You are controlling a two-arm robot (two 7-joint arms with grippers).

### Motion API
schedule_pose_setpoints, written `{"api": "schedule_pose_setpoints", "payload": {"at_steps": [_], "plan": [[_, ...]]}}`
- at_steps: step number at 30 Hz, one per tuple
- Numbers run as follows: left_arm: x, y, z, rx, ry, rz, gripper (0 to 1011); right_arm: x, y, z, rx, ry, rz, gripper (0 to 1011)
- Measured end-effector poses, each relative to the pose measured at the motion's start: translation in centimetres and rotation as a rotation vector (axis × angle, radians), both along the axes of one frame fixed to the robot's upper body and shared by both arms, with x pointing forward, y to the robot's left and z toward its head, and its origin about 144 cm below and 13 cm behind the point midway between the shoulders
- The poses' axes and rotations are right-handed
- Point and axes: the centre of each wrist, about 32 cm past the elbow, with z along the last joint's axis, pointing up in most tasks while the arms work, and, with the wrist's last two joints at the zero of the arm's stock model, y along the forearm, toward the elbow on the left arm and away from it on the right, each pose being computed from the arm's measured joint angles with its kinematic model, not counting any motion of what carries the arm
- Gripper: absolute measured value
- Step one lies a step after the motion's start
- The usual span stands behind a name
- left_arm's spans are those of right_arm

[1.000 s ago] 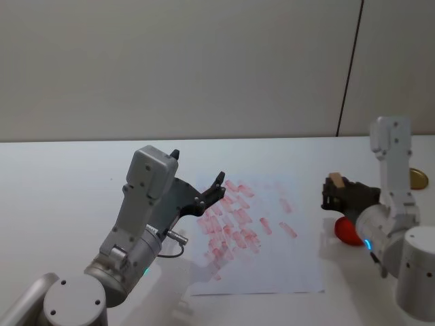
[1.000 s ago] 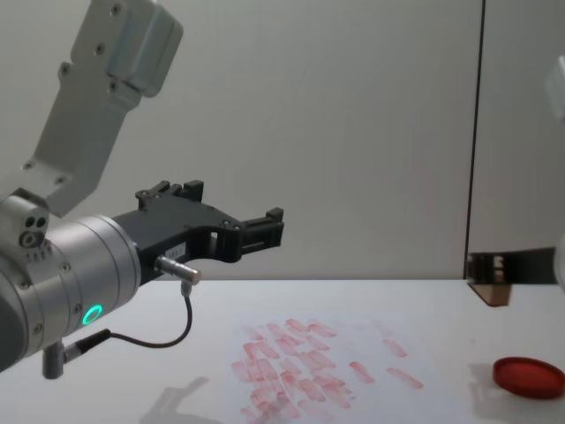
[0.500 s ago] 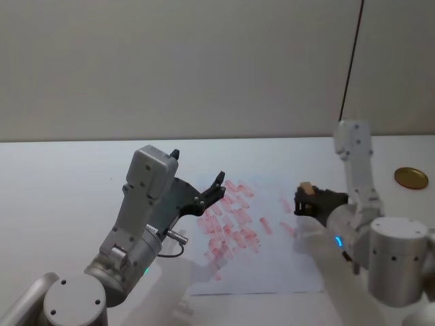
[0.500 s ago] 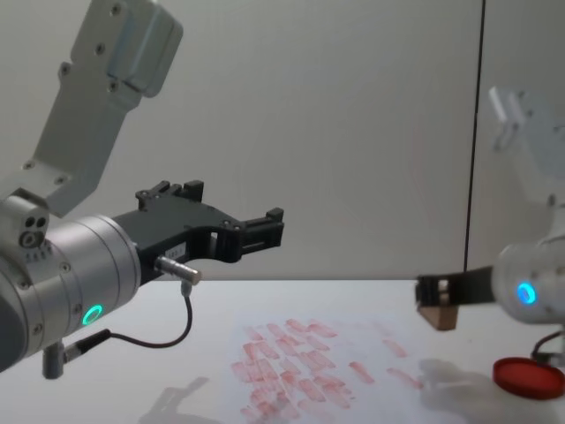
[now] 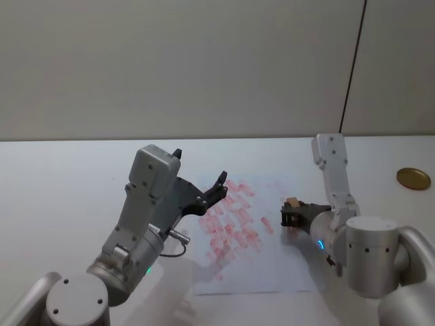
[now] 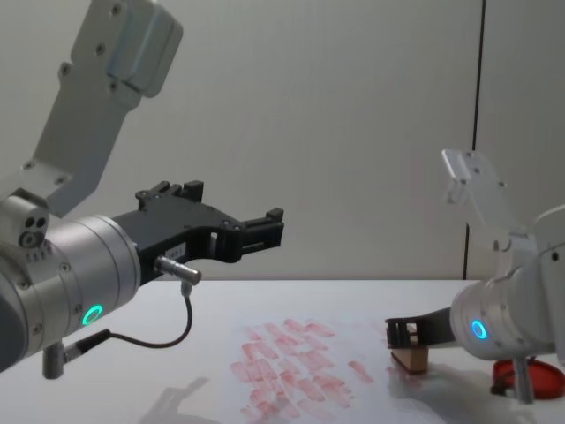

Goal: Use the one hand to pick up the stamp and affix it onto the A4 paper.

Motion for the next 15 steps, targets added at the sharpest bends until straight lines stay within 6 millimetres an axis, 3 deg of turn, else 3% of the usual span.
{"api": "schedule_pose_setpoints", "payload": {"at_steps": [15], "plan": [[0.00,0.00,0.00,0.000,0.000,0.000,993,0.83,0.56,-1.00,0.005,0.035,0.013,220]]}}
